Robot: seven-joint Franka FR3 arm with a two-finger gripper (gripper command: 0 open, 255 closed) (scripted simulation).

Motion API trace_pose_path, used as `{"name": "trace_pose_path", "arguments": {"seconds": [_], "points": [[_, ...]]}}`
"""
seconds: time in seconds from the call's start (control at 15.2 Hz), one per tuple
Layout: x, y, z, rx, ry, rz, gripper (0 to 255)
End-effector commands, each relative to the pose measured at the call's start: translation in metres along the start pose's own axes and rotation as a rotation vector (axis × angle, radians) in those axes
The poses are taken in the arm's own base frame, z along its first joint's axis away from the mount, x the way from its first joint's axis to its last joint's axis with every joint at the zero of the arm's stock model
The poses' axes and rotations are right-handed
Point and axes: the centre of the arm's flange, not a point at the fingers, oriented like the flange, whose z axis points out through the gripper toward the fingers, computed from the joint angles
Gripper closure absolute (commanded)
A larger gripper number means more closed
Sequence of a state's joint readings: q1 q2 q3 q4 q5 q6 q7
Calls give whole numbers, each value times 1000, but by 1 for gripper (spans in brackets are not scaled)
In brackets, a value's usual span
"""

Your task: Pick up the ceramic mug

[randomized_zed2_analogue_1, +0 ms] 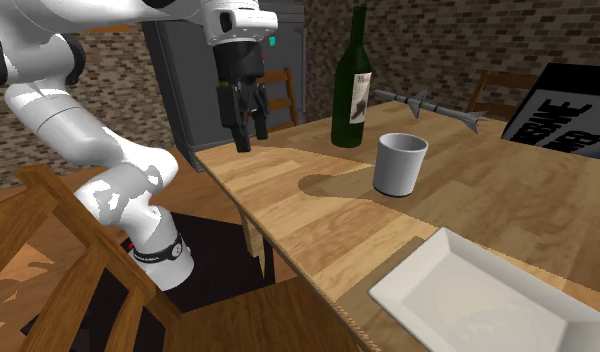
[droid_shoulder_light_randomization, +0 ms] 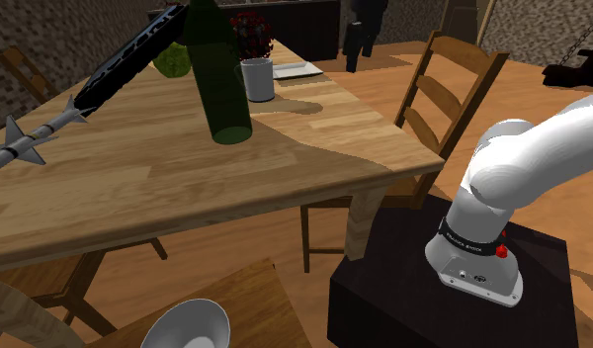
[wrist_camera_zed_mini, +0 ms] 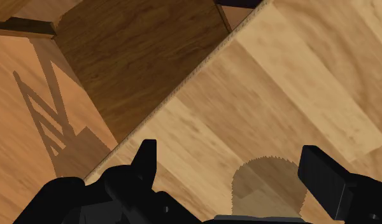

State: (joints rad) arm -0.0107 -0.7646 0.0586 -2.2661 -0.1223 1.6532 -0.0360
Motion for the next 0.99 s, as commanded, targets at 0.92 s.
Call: {"name": "trace_pose_path", "arguments": {"seconds": [0.92], "points": [[198,5,18,156,-95,15,0]]}}
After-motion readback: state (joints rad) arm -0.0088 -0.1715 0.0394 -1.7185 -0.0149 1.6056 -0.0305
